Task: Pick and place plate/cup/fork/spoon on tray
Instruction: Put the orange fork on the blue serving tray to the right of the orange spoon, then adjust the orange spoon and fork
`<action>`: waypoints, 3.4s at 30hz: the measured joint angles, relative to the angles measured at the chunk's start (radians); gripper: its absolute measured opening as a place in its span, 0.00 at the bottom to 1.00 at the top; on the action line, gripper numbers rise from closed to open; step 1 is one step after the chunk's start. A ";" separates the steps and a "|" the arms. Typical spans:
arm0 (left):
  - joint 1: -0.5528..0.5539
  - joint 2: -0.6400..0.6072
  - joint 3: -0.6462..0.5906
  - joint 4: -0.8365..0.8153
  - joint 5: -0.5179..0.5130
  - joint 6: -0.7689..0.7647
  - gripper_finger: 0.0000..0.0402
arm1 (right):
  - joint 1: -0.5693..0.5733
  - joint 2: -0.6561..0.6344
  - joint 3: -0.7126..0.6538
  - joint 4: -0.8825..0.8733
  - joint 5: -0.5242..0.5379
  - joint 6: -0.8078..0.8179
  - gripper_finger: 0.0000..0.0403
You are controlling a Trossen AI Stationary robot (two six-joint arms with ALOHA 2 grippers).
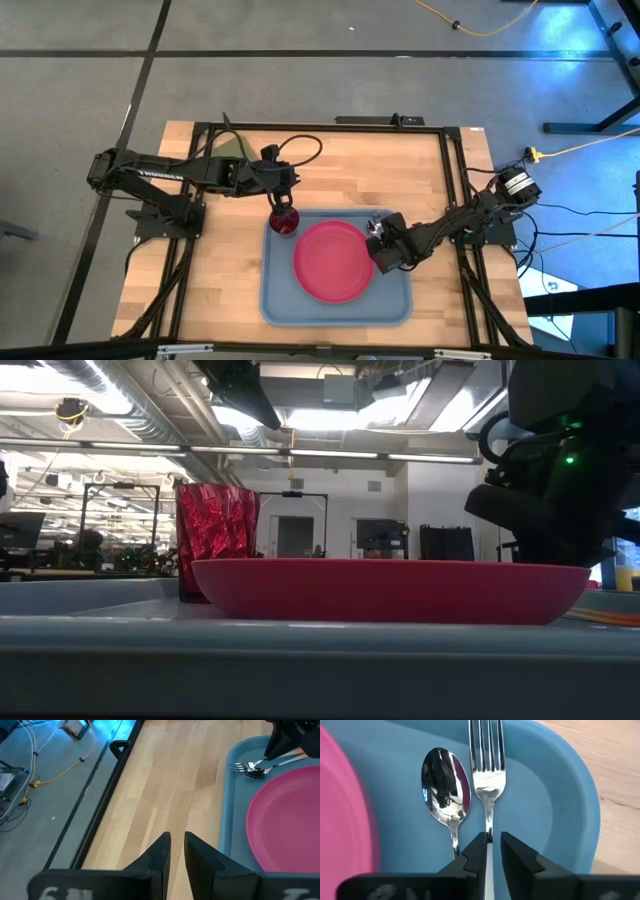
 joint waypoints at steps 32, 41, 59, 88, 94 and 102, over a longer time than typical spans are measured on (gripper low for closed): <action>0.000 0.000 0.000 0.000 0.000 0.000 0.12 | 0.004 0.000 0.066 0.001 -0.081 -0.052 0.13; 0.000 0.000 0.000 0.000 0.000 0.000 0.12 | 0.004 0.000 0.065 -0.019 -0.080 -0.056 0.05; 0.000 0.000 0.000 0.000 0.000 0.000 0.12 | 0.011 0.044 0.065 -0.003 -0.083 -0.056 0.02; 0.000 0.000 0.000 0.000 0.000 0.000 0.12 | 0.065 0.047 0.065 0.102 -0.099 0.007 0.02; 0.000 0.000 0.000 0.000 0.000 0.000 0.12 | 0.098 0.048 0.065 0.102 -0.078 0.054 0.02; 0.000 0.000 0.000 0.000 0.000 0.000 0.12 | 0.132 0.048 0.149 -0.019 -0.012 0.055 0.02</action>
